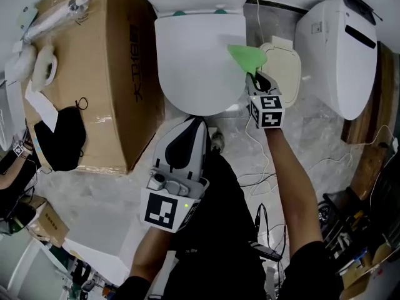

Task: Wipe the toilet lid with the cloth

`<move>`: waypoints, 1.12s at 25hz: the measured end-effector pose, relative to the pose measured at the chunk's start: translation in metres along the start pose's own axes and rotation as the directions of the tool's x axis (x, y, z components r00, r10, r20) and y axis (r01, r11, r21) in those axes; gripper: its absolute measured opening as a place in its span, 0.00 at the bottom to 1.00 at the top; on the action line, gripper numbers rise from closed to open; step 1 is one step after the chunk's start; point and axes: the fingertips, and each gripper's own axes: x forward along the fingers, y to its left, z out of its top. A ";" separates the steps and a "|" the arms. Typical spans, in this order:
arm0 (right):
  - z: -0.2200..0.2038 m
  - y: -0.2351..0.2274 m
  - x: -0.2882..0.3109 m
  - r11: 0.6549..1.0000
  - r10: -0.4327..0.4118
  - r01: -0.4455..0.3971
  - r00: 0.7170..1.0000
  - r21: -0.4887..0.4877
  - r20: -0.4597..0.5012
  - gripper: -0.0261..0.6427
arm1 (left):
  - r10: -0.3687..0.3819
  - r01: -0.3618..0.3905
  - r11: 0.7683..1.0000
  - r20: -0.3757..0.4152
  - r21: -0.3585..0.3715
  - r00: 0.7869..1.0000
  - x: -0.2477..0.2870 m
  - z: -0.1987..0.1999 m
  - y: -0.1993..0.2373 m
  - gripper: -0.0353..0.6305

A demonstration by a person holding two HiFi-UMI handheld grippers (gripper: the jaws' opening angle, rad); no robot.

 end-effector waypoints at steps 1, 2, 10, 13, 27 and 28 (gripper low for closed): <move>0.006 -0.008 0.007 1.000 -0.011 0.011 1.000 0.003 -0.004 0.14 | 0.001 -0.001 1.000 -0.007 -0.006 1.000 0.007 0.002 0.005 0.05; 0.012 -0.015 0.014 1.000 -0.022 0.022 1.000 0.005 -0.010 0.14 | 0.000 -0.001 1.000 -0.013 -0.012 1.000 0.014 0.003 0.009 0.05; 0.045 -0.051 0.071 0.997 -0.068 0.069 0.997 0.044 -0.042 0.14 | -0.054 0.052 0.998 -0.110 -0.024 0.993 0.067 0.000 0.040 0.05; 0.054 -0.060 0.091 0.996 -0.079 0.082 0.995 0.047 -0.063 0.14 | -0.071 0.070 0.997 -0.117 -0.015 0.991 0.087 0.007 0.052 0.05; 0.052 -0.087 0.175 0.995 -0.099 0.091 0.970 -0.044 -0.222 0.14 | -0.074 0.073 0.997 -0.129 -0.014 0.989 0.141 0.015 0.107 0.05; 0.048 -0.086 0.179 0.995 -0.096 0.085 0.966 -0.056 -0.241 0.14 | -0.071 0.069 0.997 -0.126 -0.015 0.989 0.142 0.015 0.109 0.05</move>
